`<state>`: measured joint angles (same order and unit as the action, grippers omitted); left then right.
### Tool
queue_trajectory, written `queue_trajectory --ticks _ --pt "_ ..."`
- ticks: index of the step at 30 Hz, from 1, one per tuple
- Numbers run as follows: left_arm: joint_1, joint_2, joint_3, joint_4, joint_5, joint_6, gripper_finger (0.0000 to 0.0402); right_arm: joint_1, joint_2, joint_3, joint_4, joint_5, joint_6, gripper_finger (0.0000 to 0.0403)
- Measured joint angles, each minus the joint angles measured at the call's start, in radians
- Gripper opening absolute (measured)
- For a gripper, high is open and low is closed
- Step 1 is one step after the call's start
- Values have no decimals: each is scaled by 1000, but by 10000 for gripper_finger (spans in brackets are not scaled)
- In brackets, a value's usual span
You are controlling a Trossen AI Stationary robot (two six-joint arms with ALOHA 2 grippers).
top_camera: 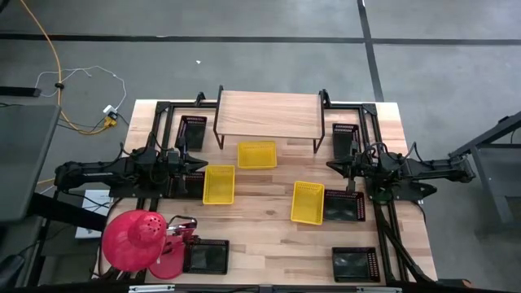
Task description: Stack baskets on shelf by color
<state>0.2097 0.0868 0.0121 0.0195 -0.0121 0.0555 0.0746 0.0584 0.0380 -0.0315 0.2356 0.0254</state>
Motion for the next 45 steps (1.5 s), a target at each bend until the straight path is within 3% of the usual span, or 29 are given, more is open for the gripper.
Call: queue_trajectory --ticks 27,31,37,41,45 --pt "0 0 0 0 0 0 3 0 0 0 1 0 0 0" --pt "0 0 0 0 0 0 3 0 1 -1 82 34 0 0" --pt "0 0 0 0 0 0 3 -5 1 -1 361 242 -7 0" --pt "0 0 0 0 0 0 3 -20 1 -1 457 379 -20 0" --pt "0 0 0 0 0 0 3 -46 1 -1 461 692 133 0"
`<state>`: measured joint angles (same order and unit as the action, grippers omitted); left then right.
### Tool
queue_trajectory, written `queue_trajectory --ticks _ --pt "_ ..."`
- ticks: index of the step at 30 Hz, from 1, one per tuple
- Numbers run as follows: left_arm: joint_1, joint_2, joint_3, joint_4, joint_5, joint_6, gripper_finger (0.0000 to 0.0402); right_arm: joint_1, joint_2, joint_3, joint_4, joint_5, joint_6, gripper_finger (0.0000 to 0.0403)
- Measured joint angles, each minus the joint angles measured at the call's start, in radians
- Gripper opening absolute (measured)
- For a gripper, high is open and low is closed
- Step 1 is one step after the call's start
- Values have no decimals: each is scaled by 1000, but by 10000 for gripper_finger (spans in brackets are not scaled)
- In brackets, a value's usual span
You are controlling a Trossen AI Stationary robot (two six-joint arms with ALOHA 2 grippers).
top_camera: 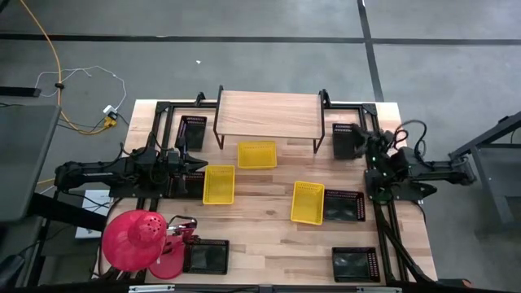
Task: Stack baskets on shelf by color
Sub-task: Put the black bin on the shelf
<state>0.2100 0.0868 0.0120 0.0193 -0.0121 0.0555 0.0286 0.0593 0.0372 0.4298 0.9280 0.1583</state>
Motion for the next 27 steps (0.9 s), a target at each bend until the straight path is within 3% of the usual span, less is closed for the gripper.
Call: queue_trajectory --ticks 2,5,8,11,17,23,27 --pt "0 0 0 0 0 0 3 -11 0 0 -59 125 68 0" --pt "0 0 0 0 0 0 3 -31 0 0 -239 152 195 0" --pt "0 0 0 0 0 0 3 -68 12 0 -468 132 410 0" --pt "0 0 0 0 0 0 3 -114 89 35 -513 25 490 0" --pt "0 0 0 0 0 0 3 -240 288 350 -915 -123 585 0" --pt "0 0 0 0 0 0 3 -331 492 723 -1282 -71 573 0" --pt "0 0 0 0 0 0 3 -352 592 805 -1325 -124 601 0"
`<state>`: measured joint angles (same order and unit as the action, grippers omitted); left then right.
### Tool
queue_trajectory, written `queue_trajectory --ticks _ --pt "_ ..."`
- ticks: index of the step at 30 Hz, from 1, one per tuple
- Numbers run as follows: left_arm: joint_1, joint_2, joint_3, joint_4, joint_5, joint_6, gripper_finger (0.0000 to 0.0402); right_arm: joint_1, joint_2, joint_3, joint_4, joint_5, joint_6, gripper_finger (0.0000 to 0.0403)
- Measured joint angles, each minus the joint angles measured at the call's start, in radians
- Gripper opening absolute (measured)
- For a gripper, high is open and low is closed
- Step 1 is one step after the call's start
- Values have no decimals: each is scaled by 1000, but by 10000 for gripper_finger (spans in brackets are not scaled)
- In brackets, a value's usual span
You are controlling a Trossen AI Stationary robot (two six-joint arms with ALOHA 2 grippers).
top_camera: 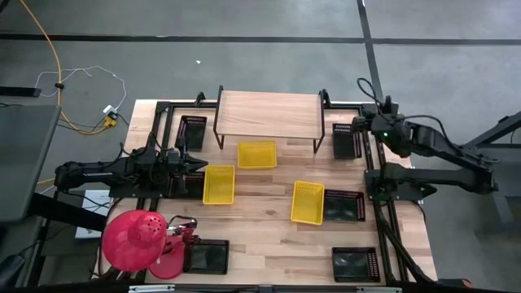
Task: Stack baskets on shelf by color
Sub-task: Put the black bin on the shelf
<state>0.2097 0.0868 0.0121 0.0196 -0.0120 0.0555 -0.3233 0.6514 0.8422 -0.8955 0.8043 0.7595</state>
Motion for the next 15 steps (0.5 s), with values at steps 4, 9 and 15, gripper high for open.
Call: queue_trajectory --ticks 4,9,15 --pt "0 0 0 0 0 0 3 -4 81 -18 84 -64 -114 0" --pt "0 0 0 0 0 0 3 -148 212 -31 110 -121 -123 0" --pt "0 0 0 0 0 0 3 -418 375 -32 60 -355 -220 1"
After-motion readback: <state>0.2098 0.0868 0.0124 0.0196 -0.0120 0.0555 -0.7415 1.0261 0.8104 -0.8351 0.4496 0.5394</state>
